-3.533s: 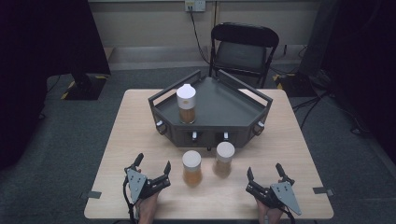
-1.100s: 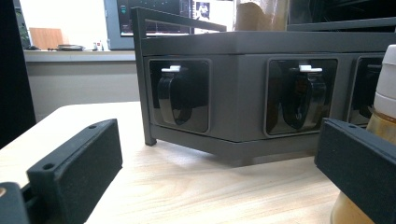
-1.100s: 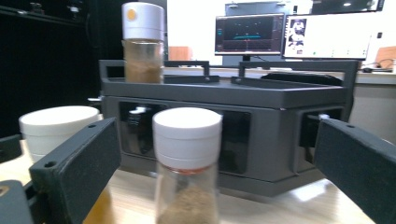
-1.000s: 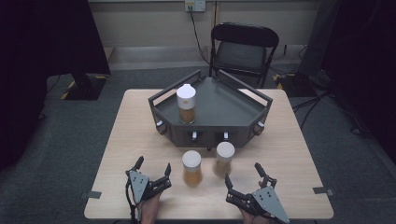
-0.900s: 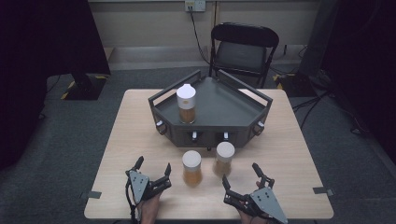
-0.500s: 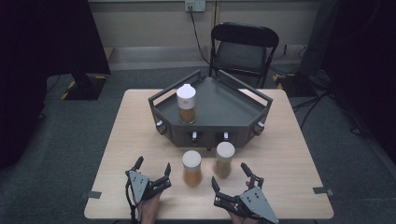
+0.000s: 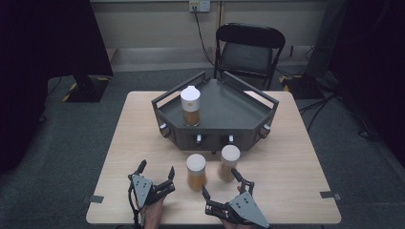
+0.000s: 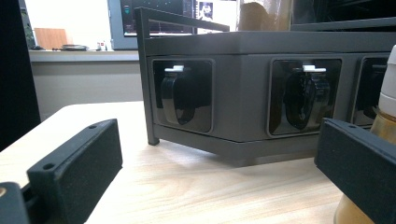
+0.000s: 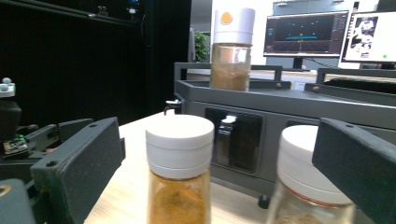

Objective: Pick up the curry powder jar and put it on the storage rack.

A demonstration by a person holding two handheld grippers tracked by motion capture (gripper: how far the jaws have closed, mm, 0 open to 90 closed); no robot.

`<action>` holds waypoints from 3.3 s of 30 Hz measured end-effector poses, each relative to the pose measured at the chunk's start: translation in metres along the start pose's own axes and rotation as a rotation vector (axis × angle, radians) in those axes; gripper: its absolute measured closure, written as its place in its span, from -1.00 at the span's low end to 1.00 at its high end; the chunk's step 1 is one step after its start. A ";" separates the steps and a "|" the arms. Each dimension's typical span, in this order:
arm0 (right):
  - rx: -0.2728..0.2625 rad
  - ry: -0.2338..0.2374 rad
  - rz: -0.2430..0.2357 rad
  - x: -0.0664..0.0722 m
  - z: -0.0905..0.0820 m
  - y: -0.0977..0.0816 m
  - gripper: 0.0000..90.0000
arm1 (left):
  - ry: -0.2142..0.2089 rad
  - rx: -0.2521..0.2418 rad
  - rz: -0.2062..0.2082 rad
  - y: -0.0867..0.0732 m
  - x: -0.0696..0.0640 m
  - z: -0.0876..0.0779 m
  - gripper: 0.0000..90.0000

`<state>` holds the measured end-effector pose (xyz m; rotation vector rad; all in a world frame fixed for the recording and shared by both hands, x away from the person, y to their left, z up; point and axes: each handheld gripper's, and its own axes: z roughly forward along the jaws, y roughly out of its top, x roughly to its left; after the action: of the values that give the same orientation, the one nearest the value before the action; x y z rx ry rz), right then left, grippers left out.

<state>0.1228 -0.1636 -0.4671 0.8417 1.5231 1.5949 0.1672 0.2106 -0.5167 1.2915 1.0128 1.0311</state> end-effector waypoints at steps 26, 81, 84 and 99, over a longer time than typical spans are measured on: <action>0.083 0.012 0.008 0.025 0.039 -0.009 -0.91 | -0.004 0.000 0.000 0.000 0.001 0.000 -0.99; 0.219 -0.001 0.040 0.024 0.079 -0.003 -0.23 | -0.008 0.000 0.000 0.000 0.001 0.000 -0.99; 0.215 0.004 0.039 0.024 0.078 -0.002 -0.23 | -0.008 0.000 -0.001 0.000 0.001 0.000 -0.99; 0.206 0.001 0.028 0.021 0.074 0.009 -0.23 | -0.008 0.001 0.000 0.000 0.001 0.000 -0.99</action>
<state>0.1758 -0.1085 -0.4537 0.9784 1.7037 1.4753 0.1675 0.2118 -0.5165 1.2952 1.0073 1.0247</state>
